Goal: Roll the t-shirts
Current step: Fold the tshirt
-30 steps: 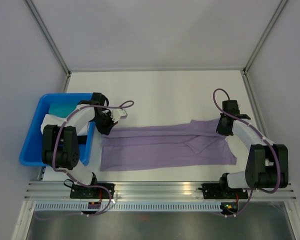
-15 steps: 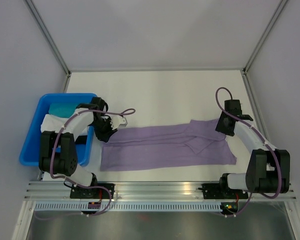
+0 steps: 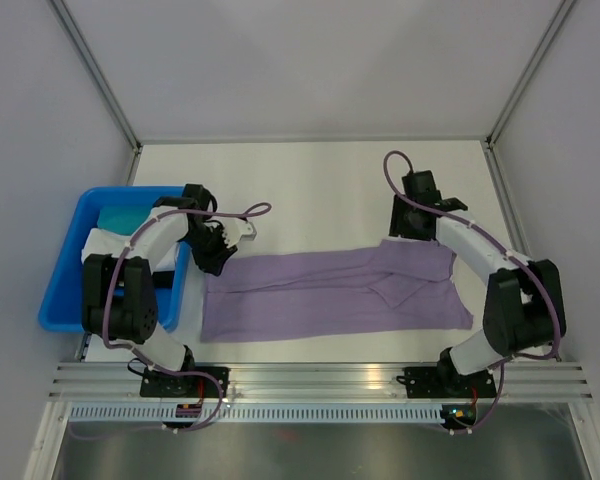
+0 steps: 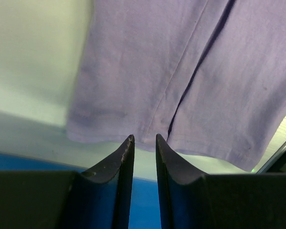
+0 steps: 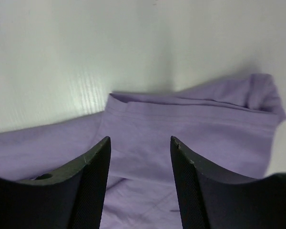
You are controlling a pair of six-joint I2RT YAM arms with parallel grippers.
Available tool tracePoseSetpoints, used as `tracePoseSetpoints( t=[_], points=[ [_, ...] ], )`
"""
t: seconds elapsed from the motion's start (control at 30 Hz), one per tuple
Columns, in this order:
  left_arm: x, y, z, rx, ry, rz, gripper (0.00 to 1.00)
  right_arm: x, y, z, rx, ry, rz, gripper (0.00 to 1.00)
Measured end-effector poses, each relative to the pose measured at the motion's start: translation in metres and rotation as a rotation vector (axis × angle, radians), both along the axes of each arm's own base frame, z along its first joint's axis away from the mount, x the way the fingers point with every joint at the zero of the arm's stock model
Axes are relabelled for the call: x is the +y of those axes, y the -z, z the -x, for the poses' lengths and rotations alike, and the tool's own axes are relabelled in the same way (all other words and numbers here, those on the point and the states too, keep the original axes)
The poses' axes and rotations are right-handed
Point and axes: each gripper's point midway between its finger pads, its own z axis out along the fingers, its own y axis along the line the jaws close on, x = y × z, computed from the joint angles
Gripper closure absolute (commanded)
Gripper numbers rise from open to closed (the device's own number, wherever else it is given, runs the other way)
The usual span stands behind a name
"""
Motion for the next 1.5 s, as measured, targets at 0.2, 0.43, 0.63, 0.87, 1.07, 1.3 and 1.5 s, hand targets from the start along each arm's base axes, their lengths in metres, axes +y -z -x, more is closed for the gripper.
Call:
tracePoseSetpoints(
  t=[0.2,0.43,0.63,0.87,1.07,1.3,1.5],
  points=[
    [-0.002,0.011,-0.003,0.02,-0.066,0.001,0.71,0.033,0.046,-0.009,0.119,-0.069,0.053,0.42],
    [-0.003,0.031,-0.002,0.043,-0.148,-0.025,0.71,0.027,0.078,-0.014,0.181,-0.041,0.109,0.67],
    [0.0,0.052,0.013,0.092,-0.183,-0.054,0.71,0.032,0.079,-0.017,0.146,-0.033,0.099,0.87],
    [0.0,0.052,0.012,0.091,-0.203,-0.053,0.72,0.035,0.078,-0.017,0.135,-0.037,0.094,1.0],
    [0.0,0.052,0.012,0.093,-0.207,-0.054,0.72,0.037,0.071,-0.009,0.12,-0.04,0.107,1.0],
    [0.0,0.052,0.012,0.093,-0.21,-0.056,0.72,0.038,0.052,0.008,0.073,-0.031,0.078,1.0],
    [0.0,0.053,0.011,0.092,-0.211,-0.056,0.72,0.03,0.064,0.041,0.107,0.001,0.047,1.0]
  ],
)
